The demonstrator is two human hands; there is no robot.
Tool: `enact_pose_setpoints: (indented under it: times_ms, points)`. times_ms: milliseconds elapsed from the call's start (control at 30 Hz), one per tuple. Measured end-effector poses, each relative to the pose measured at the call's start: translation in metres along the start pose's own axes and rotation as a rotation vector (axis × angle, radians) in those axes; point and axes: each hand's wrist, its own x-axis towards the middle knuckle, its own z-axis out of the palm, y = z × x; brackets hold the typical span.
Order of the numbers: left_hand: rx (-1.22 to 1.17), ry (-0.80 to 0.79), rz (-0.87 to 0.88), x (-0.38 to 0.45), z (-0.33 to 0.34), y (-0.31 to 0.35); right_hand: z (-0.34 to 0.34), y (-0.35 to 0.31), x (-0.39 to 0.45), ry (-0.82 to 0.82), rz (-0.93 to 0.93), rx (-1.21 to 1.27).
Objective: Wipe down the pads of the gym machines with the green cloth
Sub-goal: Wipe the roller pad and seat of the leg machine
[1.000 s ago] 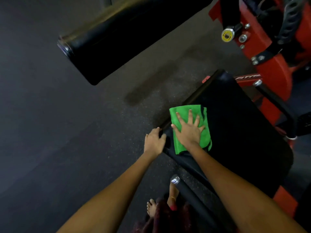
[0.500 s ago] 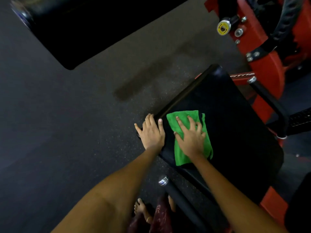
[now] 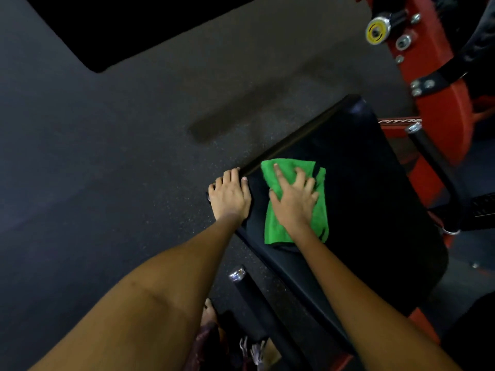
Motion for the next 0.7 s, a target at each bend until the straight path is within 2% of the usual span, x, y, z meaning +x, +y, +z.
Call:
enact_pose_setpoints:
  times_ms: [100,167,267,333,400,500,600,700]
  points:
    - [-0.016,-0.057,-0.166,0.009,-0.005,0.013,0.007,0.016,-0.032,0.021,-0.286,-0.05]
    - [0.019,-0.016,-0.174,0.012,0.001,0.017,0.013,0.043,-0.035,0.076,-0.383,-0.078]
    - [0.018,0.111,-0.102,0.007,0.01,0.015,0.013,0.068,-0.012,0.151,-0.247,-0.055]
    - [-0.003,0.144,-0.072,0.008,0.014,0.013,0.013,0.06,0.014,0.175,-0.123,0.029]
    - [0.009,0.143,-0.049,0.011,0.014,0.013,0.014,0.04,0.029,0.154,-0.096,0.079]
    - [-0.013,0.102,-0.065,0.011,0.013,0.013,0.019,0.026,0.02,0.178,-0.222,0.043]
    - [-0.006,0.102,-0.07,0.009,0.013,0.012,0.028,0.047,-0.002,0.152,-0.429,-0.018]
    - [0.004,0.108,-0.065,0.01,0.012,0.014,0.027,0.073,-0.001,0.133,-0.34,-0.058]
